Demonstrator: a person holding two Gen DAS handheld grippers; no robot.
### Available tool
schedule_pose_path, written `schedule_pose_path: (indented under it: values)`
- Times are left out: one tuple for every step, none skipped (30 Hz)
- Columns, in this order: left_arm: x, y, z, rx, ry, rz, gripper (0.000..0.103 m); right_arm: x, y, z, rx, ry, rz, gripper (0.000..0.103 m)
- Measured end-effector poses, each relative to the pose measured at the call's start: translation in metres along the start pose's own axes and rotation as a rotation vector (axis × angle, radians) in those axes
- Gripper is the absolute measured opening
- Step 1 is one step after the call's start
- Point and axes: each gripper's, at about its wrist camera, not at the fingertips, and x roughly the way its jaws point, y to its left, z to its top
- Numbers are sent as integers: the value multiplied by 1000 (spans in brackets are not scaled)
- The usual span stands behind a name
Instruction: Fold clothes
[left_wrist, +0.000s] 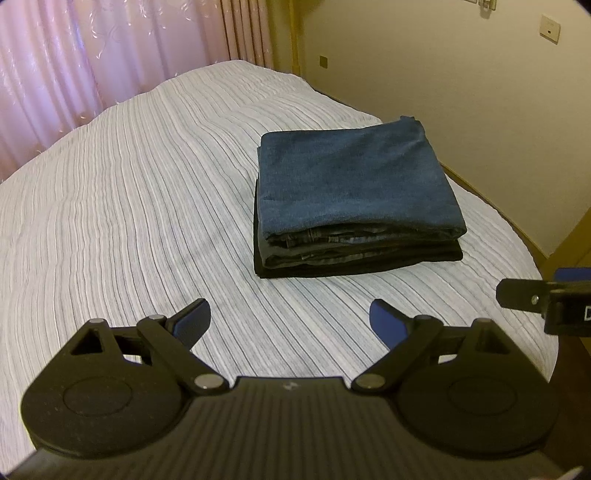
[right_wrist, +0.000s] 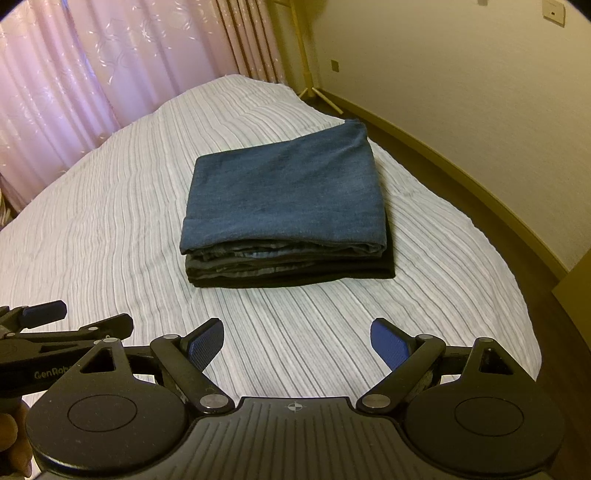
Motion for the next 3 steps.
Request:
schedule_pose_path:
  values:
    - [0,0,1,0,-2,1,92,1,0,0,-1,1,0,89]
    - [0,0,1,0,-5,2,93,1,0,1,-2,1,0,89]
    - [0,0,0,0,-9,3,93,2,0,1,-1,3,1,89]
